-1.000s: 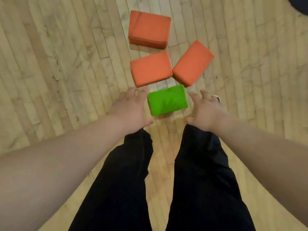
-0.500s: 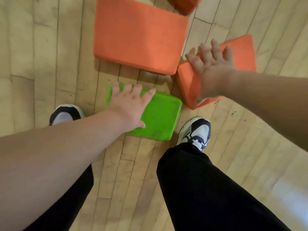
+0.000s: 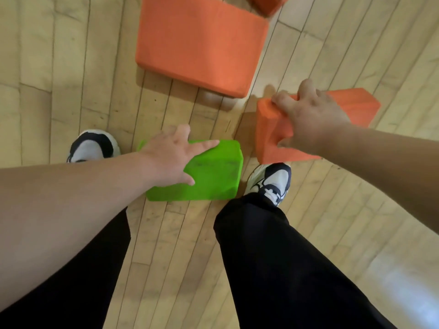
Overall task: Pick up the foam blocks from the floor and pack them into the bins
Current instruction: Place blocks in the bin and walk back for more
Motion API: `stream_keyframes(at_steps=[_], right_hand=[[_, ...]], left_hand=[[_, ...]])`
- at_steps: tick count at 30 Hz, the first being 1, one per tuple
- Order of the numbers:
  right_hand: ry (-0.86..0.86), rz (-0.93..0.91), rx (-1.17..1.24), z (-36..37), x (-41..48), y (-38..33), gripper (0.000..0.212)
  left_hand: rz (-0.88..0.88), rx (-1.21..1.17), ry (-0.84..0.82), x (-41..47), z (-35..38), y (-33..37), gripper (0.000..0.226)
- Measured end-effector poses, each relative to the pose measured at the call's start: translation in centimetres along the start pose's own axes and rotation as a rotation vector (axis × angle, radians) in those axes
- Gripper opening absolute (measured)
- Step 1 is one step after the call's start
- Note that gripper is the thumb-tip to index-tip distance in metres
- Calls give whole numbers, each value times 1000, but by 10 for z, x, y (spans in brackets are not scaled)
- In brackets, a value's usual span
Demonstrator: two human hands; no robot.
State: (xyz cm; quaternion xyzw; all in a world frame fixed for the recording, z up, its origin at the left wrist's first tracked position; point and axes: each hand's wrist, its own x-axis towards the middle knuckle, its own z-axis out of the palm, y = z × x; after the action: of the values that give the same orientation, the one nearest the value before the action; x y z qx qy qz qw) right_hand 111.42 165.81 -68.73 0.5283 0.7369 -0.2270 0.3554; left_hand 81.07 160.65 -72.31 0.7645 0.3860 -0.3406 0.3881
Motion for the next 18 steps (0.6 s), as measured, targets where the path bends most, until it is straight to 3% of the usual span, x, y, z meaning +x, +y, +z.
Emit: stream_keyframes(at_steps=[9, 14, 18], right_hand=[[-63, 65, 62, -27, -72, -34, 90], [-55, 130, 400, -129, -176, -99, 88], [67, 158, 458, -244, -284, -149, 90]], left_hand=[[-316, -180, 193, -123, -28, 12, 99], [-386, -238, 261, -254, -110, 16, 95], [-388, -163, 342, -379, -199, 27, 87]])
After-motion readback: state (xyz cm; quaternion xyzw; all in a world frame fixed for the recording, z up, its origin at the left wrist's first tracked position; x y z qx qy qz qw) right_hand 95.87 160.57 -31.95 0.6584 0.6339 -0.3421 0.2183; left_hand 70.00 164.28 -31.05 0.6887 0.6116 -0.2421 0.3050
